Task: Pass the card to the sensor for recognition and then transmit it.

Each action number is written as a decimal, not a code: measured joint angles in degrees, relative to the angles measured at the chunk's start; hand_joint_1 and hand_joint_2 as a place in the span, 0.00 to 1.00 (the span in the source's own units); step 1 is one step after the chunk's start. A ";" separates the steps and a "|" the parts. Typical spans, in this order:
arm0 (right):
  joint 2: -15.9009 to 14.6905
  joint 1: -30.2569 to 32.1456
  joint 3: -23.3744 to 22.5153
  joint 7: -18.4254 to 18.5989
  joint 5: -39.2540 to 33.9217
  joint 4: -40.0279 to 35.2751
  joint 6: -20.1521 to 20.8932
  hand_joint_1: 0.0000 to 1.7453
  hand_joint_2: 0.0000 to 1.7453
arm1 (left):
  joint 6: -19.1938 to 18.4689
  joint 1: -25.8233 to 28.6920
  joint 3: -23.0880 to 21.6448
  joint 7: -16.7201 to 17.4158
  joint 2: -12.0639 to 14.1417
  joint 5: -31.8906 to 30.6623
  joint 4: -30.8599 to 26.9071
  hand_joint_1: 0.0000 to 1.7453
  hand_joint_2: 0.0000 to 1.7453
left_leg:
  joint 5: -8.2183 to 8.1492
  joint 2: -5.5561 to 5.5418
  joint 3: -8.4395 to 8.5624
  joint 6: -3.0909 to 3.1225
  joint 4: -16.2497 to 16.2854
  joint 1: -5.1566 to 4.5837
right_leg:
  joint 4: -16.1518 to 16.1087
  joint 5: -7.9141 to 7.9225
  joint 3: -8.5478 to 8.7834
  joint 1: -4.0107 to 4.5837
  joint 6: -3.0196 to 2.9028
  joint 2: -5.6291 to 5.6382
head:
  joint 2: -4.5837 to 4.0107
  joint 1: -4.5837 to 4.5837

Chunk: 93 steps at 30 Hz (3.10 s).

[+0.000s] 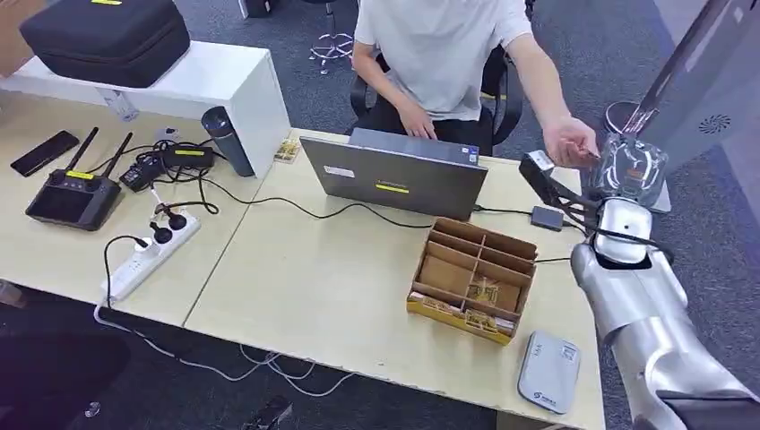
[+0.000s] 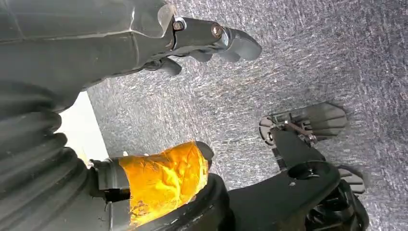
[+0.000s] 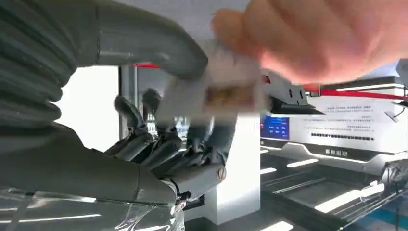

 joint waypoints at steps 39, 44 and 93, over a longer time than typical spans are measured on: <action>-2.14 42.59 -3.54 -35.05 -21.64 -49.71 -7.08 0.00 1.00 | 1.47 3.73 3.12 -3.21 -0.35 3.36 0.00 0.00 1.00 | -0.16 -0.07 -0.14 -0.12 -0.04 0.11 | -0.04 -0.14 -0.10 0.11 -0.09 -0.08 | 0.00 -0.02; -2.78 50.67 -3.21 -36.37 -21.07 -58.21 -8.96 0.00 1.00 | 1.42 3.82 4.02 -3.30 -0.44 3.96 0.00 0.00 1.00 | -0.20 -0.01 -0.14 -0.18 -0.05 0.11 | -0.04 -0.19 -0.13 0.11 -0.14 -0.05 | 0.00 0.00; 0.90 53.76 8.50 -33.50 -13.94 -40.31 -10.73 0.00 1.00 | 1.51 3.76 5.88 -3.26 -1.40 2.23 0.00 0.00 1.00 | -0.19 0.04 -0.12 -0.19 -0.07 0.13 | -0.02 -0.18 -0.11 0.12 -0.16 -0.02 | 0.00 -0.02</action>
